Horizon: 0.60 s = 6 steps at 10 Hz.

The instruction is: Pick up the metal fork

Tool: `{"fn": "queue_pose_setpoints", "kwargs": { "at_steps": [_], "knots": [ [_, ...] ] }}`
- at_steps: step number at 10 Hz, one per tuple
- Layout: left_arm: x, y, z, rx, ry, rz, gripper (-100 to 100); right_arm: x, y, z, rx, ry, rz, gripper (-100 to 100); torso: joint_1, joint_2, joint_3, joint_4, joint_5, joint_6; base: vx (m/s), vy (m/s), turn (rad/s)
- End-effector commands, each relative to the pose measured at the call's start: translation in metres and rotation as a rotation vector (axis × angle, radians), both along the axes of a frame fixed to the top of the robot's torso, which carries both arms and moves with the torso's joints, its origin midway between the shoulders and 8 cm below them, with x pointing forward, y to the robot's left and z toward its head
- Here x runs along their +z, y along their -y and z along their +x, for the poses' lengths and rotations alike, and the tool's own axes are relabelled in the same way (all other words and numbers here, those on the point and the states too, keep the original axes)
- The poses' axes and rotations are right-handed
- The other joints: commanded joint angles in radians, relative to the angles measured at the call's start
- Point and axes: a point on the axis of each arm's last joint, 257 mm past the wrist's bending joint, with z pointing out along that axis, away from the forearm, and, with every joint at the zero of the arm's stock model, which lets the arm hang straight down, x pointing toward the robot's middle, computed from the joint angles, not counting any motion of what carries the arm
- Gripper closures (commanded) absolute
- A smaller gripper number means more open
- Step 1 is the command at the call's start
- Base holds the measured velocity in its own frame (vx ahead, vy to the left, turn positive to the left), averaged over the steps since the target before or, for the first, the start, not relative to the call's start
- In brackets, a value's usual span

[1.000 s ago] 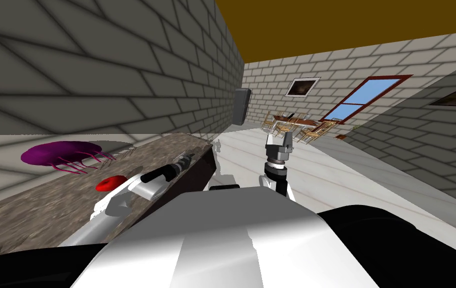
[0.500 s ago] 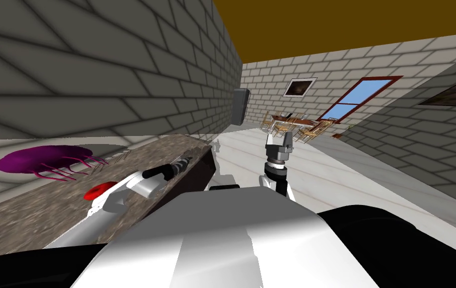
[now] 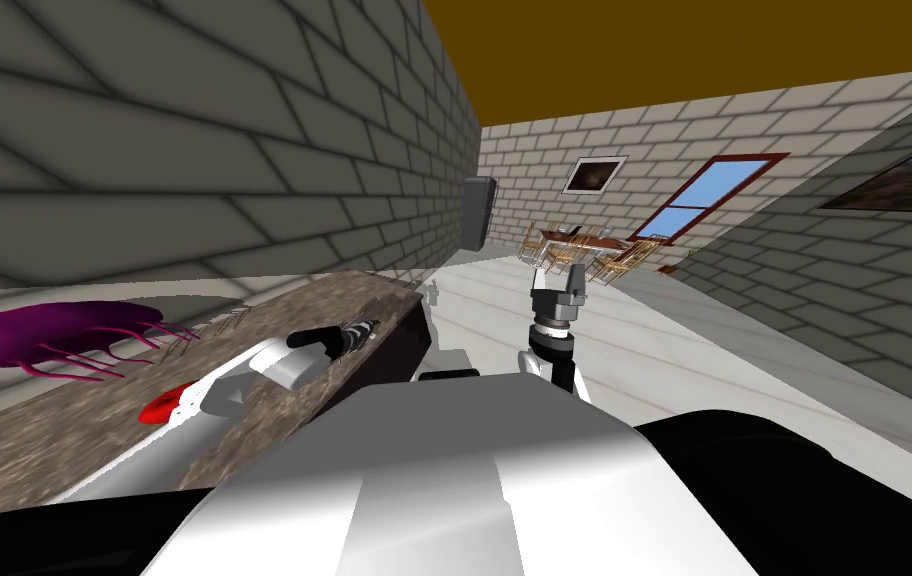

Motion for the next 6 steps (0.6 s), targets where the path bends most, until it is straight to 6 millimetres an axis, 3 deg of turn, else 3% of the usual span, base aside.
{"fn": "queue_pose_setpoints", "kwargs": {
  "at_steps": [1,3,6],
  "knots": [
    [-0.009,-0.01,-0.009,0.011,-0.046,0.019,-100,0.0,0.0,0.0,0.0,0.0,0.0,0,0.0,0.0,0.0,0.0,0.0,0.0,0.058,0.019,-0.033],
    [-0.02,-0.029,-0.024,0.026,-0.145,0.053,-100,0.0,0.0,0.0,0.0,0.0,0.0,0,0.0,0.0,0.0,0.0,0.0,0.0,0.078,0.03,-0.068],
    [-0.026,-0.041,-0.036,0.039,-0.209,0.074,-100,0.0,0.0,0.0,0.0,0.0,0.0,0,0.0,-0.001,-0.001,0.0,0.0,0.0,0.069,0.025,-0.037]
  ]
}}
